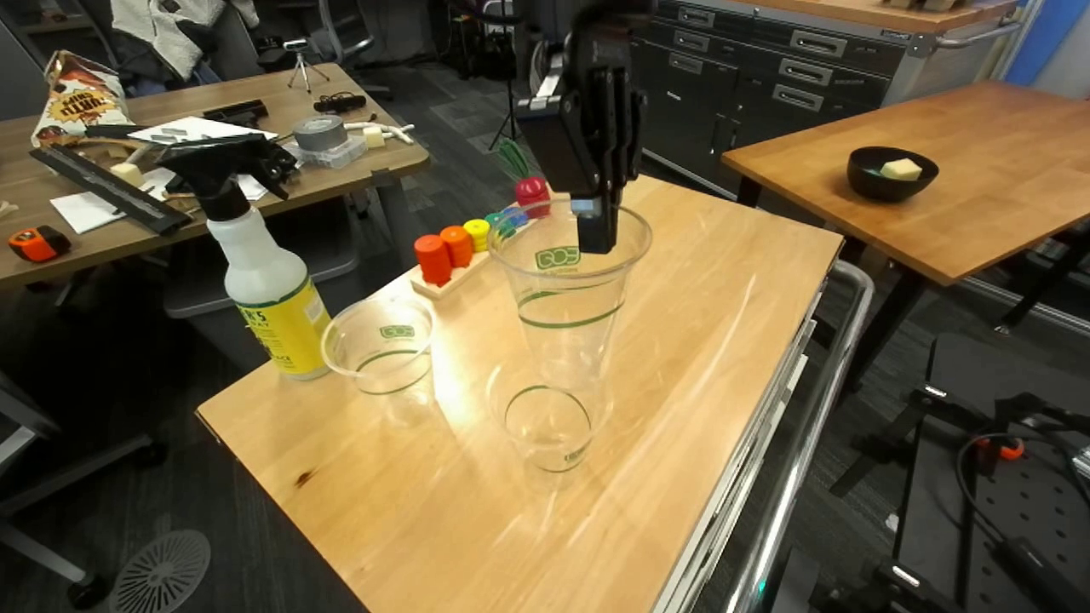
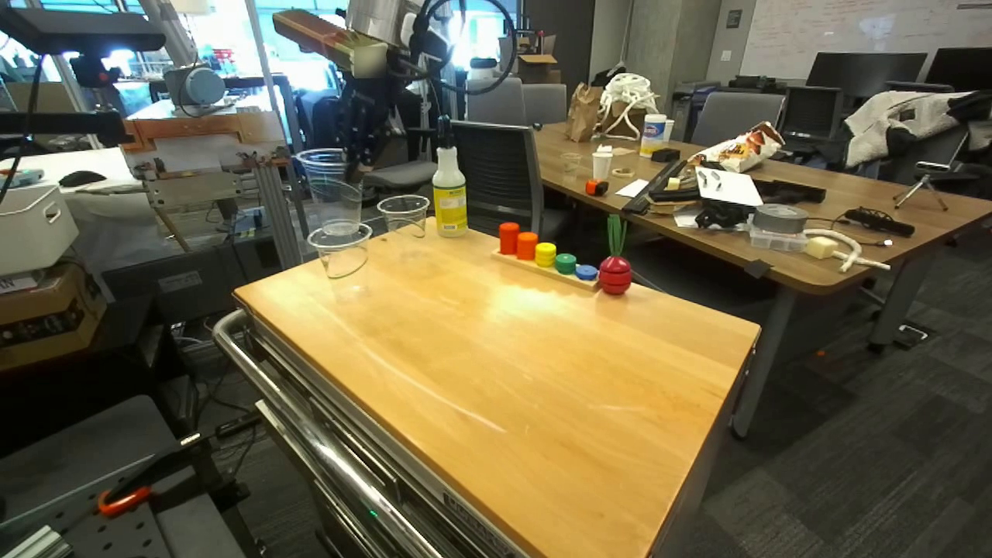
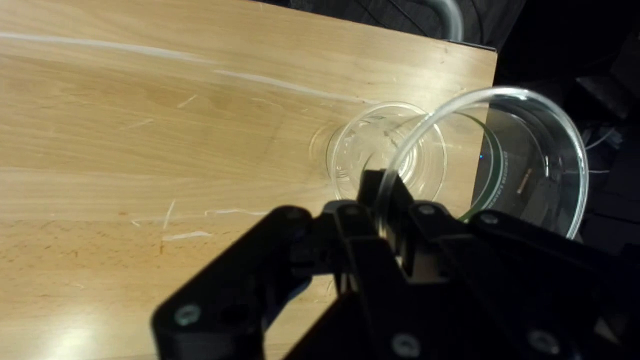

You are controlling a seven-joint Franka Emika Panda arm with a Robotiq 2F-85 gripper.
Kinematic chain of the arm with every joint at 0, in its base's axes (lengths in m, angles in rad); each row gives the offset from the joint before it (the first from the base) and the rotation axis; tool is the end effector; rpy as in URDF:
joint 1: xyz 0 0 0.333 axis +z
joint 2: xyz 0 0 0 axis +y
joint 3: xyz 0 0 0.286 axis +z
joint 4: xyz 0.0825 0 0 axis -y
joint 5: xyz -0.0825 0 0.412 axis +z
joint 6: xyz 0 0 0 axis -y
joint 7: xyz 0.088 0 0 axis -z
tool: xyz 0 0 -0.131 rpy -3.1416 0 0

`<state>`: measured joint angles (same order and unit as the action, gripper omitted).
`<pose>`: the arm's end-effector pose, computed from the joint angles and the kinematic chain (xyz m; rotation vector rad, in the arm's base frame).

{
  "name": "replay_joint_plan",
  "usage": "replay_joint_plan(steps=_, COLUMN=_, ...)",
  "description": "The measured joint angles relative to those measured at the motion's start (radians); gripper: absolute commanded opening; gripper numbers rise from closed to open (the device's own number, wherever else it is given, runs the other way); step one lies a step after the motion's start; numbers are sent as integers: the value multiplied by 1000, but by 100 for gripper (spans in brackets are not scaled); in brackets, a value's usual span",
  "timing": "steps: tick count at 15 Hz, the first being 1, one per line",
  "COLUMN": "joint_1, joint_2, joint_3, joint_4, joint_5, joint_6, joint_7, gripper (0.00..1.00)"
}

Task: Stack the three cups on the table together

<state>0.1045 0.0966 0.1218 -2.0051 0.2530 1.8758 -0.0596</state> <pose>0.5449 0.1505 0.3283 -2.8844 -0.2645 0.3566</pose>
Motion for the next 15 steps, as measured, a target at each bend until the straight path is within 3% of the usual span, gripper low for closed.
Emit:
replay_joint_plan(steps=8, joint_1=0, joint_2=88, joint_3=3, joint_4=9, joint_5=37, joint_6=21, joint_7=-76, gripper=2)
replay_joint_plan(steps=9, joint_1=0, joint_2=99, joint_3=4, joint_4=9, joint_5=37, joint_6=25, joint_7=-81, gripper=24)
replay_joint_plan(steps=15, joint_1=7, joint_2=139, joint_3=19, joint_4=9, joint_5=11, joint_6=71, joint_7=-109, gripper=68)
